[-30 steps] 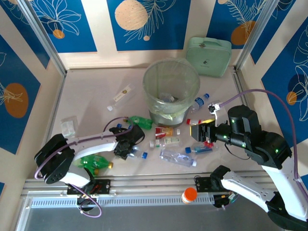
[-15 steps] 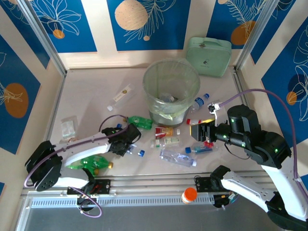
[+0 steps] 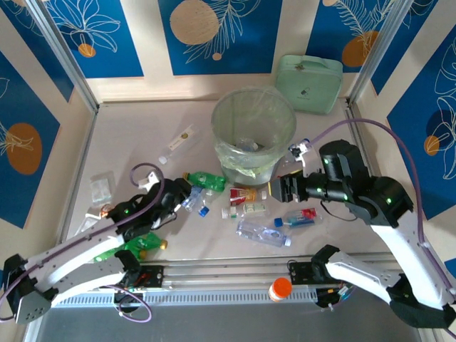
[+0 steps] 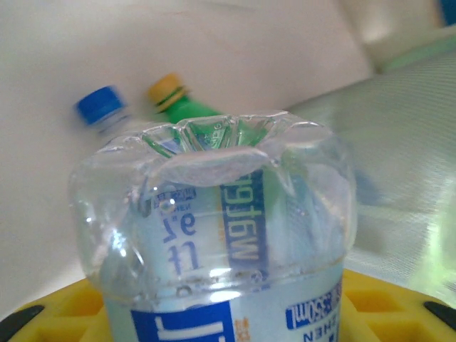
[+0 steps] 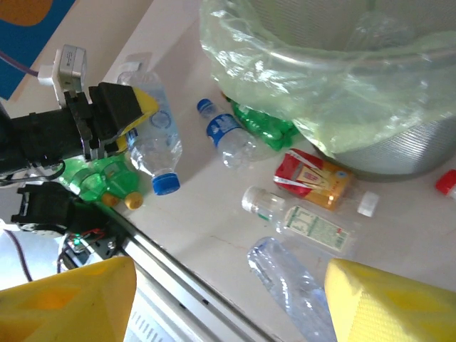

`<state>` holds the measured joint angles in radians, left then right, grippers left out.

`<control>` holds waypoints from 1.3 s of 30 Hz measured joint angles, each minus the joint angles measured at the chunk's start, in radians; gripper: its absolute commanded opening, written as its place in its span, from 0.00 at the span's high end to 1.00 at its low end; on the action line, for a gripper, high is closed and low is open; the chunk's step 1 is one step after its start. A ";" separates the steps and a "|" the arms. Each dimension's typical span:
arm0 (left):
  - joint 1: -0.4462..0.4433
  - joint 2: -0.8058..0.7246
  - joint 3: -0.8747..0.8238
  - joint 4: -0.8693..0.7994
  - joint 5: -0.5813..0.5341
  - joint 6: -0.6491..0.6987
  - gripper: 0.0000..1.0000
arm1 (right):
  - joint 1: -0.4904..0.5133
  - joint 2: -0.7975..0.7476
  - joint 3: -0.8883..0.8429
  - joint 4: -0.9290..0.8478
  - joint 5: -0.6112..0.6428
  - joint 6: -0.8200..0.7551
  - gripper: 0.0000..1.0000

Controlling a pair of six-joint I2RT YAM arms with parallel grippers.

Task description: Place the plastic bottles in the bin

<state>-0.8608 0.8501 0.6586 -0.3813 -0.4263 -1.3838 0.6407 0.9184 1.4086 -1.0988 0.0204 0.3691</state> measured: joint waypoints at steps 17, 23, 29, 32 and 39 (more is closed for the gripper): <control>0.143 0.087 0.007 0.703 0.534 0.267 0.52 | -0.008 0.336 0.174 0.132 -0.354 0.050 0.00; 0.179 0.179 0.116 0.882 0.696 0.239 0.51 | -0.115 0.355 0.174 0.258 -0.544 0.164 0.04; 0.211 0.256 0.196 1.012 0.790 0.191 0.51 | -0.144 0.400 0.173 0.369 -0.674 0.273 0.06; 0.225 0.290 0.216 1.055 0.824 0.171 0.51 | -0.150 0.419 0.163 0.423 -0.721 0.319 0.09; 0.239 0.380 0.273 1.125 0.887 0.132 0.51 | -0.152 0.431 0.118 0.557 -0.800 0.424 0.26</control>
<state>-0.6216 1.2301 0.9314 0.7441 0.4603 -1.2522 0.4885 1.3491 1.5265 -0.5419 -0.7795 0.7929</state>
